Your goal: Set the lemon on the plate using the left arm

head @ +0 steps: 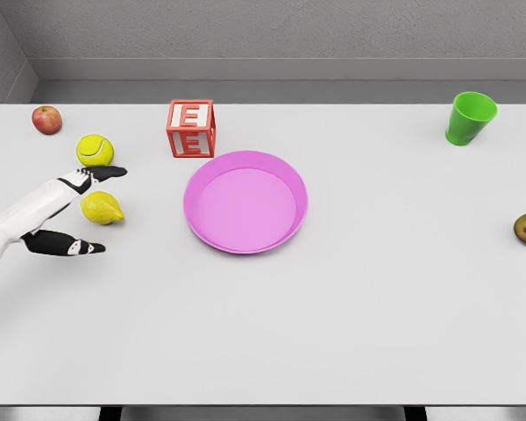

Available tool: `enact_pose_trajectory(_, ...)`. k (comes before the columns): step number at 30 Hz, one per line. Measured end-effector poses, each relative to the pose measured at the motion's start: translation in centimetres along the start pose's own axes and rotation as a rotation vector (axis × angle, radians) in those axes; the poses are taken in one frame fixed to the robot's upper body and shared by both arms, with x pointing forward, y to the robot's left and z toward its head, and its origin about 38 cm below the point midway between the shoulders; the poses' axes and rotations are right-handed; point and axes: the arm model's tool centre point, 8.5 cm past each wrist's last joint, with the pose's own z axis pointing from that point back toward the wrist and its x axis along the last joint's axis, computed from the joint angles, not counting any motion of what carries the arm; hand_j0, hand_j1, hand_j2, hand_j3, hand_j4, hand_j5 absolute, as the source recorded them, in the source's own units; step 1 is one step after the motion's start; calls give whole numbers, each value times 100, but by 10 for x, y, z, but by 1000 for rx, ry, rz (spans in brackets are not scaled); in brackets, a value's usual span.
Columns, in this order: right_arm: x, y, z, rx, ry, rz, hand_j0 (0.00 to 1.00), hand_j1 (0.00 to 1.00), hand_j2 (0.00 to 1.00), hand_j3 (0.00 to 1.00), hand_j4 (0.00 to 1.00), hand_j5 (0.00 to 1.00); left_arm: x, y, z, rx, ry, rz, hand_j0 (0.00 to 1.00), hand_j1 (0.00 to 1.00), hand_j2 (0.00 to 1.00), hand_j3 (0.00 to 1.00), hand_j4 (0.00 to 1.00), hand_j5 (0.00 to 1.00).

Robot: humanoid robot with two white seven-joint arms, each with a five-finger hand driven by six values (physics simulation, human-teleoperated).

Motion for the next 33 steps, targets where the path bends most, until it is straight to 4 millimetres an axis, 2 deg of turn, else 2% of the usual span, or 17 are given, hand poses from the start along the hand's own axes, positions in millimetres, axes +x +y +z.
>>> enact_pose_trajectory(5, -2, 0, 0, 1, 4, 0, 100, 100, 100, 100, 100, 100, -1, 4, 2, -3, 14, -24, 100, 100, 100, 100, 100, 100)
enact_pose_trajectory(11, -2, 0, 0, 1, 4, 0, 100, 100, 100, 100, 100, 100, -12, 31, 19, -45, 119, -176, 100, 100, 100, 100, 100, 100)
enact_pose_trajectory(16, -2, 0, 0, 1, 4, 1, 100, 100, 100, 100, 100, 100, -20, 21, 21, -148, 171, -223, 100, 100, 100, 100, 100, 100)
enact_pose_trajectory(19, -2, 0, 0, 1, 4, 1, 100, 100, 100, 100, 100, 100, -18, 32, 1, -178, 161, -288, 100, 100, 100, 100, 100, 100)
enact_pose_trajectory(23, -2, 0, 0, 1, 4, 1, 100, 100, 100, 100, 100, 100, -25, 35, -18, -218, 156, -303, 100, 100, 100, 100, 100, 100)
enact_pose_trajectory(27, -2, 0, 0, 1, 4, 1, 100, 100, 100, 100, 100, 100, -36, 14, -22, -282, 168, -268, 100, 100, 100, 100, 100, 100)
enact_pose_trajectory(33, -2, 0, 0, 1, 4, 1, 100, 100, 100, 100, 100, 100, -47, 14, -24, -310, 202, -282, 100, 100, 100, 100, 100, 100)
